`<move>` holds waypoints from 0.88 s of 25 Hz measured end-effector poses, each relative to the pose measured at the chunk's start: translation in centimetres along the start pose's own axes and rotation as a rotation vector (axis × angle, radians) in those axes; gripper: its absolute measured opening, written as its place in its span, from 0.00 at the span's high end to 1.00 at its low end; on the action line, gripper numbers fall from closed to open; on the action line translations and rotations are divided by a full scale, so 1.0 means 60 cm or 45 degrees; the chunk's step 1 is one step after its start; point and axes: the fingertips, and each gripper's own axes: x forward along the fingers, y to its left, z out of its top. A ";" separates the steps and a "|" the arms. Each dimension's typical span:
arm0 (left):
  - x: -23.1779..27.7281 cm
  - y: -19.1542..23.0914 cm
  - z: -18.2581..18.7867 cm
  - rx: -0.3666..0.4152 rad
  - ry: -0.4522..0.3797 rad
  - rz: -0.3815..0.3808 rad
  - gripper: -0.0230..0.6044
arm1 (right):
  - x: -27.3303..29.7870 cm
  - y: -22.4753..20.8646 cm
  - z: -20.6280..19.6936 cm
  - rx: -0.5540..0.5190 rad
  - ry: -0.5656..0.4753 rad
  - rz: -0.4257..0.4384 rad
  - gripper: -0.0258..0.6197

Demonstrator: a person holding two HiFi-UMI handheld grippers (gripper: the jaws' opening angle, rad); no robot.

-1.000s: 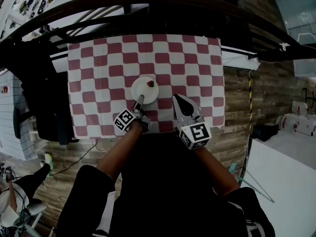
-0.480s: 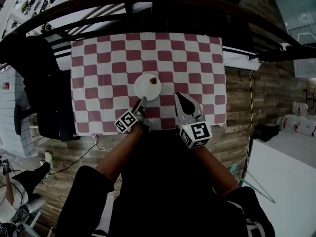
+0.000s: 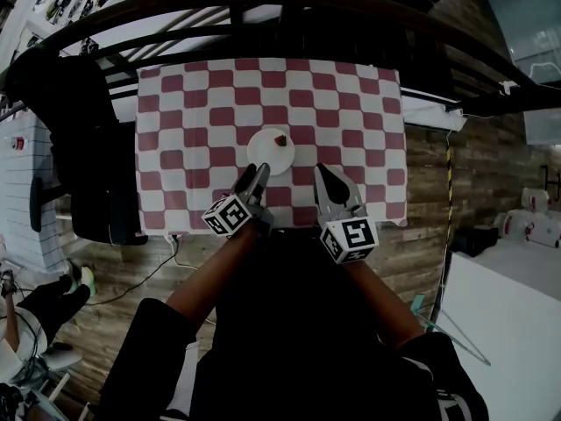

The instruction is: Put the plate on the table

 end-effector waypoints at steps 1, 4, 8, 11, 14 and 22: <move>-0.002 -0.012 0.009 0.014 -0.009 0.005 0.57 | 0.000 0.004 0.001 0.003 -0.008 -0.001 0.96; -0.015 -0.053 0.029 0.066 -0.047 -0.018 0.60 | -0.003 0.010 0.002 0.020 -0.029 -0.016 0.96; -0.040 -0.095 0.050 0.278 -0.052 0.027 0.70 | -0.010 0.014 0.012 0.036 -0.061 -0.056 0.96; -0.067 -0.122 0.065 0.429 -0.066 0.047 0.83 | -0.020 0.024 0.012 0.047 -0.071 -0.078 0.96; -0.085 -0.142 0.076 0.477 -0.084 0.050 0.89 | -0.033 0.031 0.014 0.035 -0.072 -0.090 0.96; -0.091 -0.223 0.094 0.768 -0.121 0.049 0.95 | -0.038 0.010 0.070 0.019 -0.153 -0.134 0.96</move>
